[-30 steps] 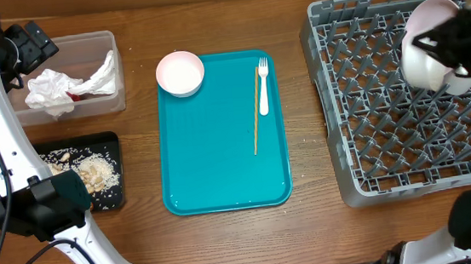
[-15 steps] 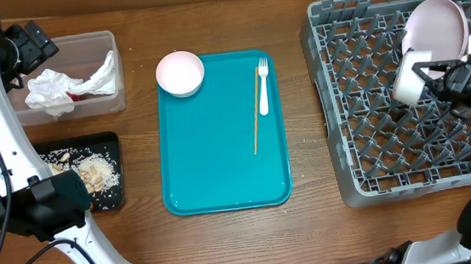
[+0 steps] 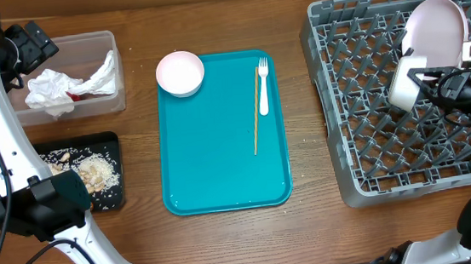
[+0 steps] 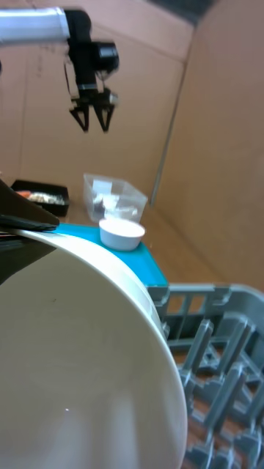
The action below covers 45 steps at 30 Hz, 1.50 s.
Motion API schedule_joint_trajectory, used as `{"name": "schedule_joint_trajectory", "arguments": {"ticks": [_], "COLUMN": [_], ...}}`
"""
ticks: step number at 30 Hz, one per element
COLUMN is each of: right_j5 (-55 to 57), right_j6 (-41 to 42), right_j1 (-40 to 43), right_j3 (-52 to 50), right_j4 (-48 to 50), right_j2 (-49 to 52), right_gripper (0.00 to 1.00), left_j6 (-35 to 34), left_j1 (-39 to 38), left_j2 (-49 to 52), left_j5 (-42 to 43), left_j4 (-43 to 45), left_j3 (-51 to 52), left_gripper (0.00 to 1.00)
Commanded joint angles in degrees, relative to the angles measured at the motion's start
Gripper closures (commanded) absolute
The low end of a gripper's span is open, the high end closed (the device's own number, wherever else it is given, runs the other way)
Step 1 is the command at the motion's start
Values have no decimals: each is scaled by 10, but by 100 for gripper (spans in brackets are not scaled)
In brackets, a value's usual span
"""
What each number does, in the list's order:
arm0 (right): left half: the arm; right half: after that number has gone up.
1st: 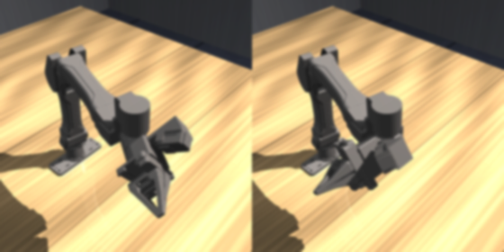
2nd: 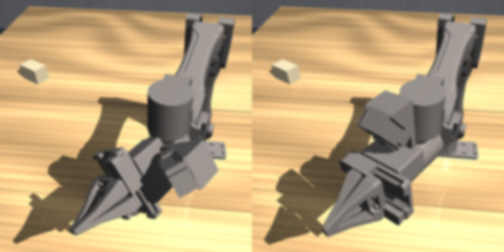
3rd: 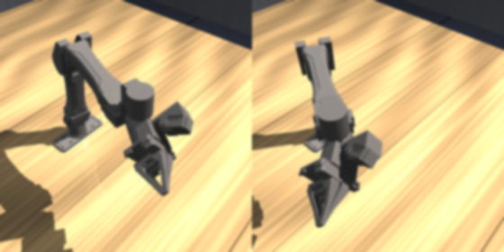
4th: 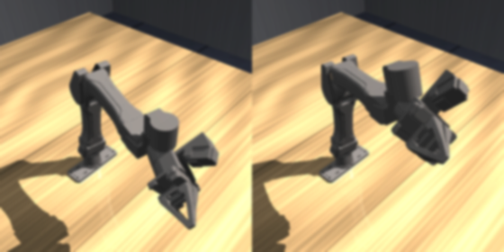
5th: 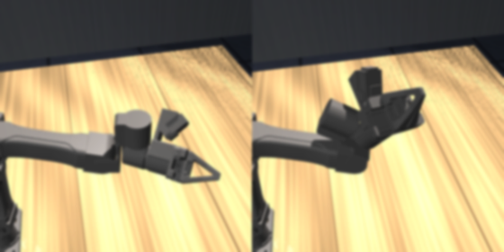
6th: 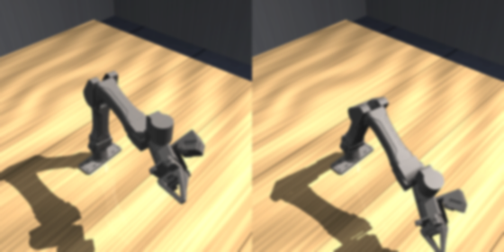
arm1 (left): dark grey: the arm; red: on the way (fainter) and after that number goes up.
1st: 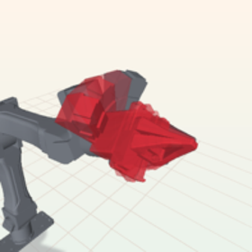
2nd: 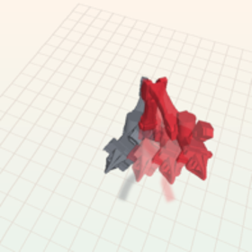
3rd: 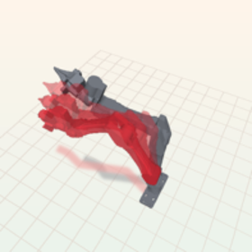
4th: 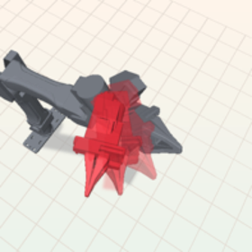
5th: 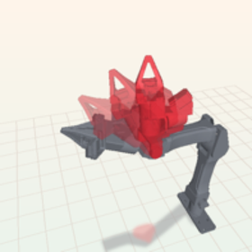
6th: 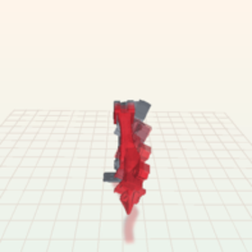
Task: Sort waste into correct bins and load items into the dishwasher rack
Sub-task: 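Lift the white bowl and carry it right into the dish rack, then lower the white bowl into the rack and open the right gripper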
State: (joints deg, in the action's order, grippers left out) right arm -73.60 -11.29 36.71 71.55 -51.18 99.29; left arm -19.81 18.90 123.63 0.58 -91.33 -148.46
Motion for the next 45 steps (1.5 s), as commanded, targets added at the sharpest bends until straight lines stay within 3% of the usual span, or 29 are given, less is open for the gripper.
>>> {"name": "schedule_joint_trajectory", "arguments": {"ticks": [1,26,36,45], "right_j5": [48,20,-14,123], "right_j6": [-5,56,150,161], "right_j1": [1,0,0,0], "right_j3": [-4,-64,-54,-53], "right_j4": [-9,7,55,35], "right_j2": [-2,-2,-2,-3], "right_gripper": [96,96,96,96], "left_j6": [-10,-10,-10,-10], "left_j1": [2,-2,-2,-2], "left_j2": [-21,-21,-21,-21], "left_j5": [-6,-6,-6,-6], "left_j4": [-1,-1,-1,-1], "left_j3": [2,2,2,2], "left_gripper": [0,0,0,0]}}
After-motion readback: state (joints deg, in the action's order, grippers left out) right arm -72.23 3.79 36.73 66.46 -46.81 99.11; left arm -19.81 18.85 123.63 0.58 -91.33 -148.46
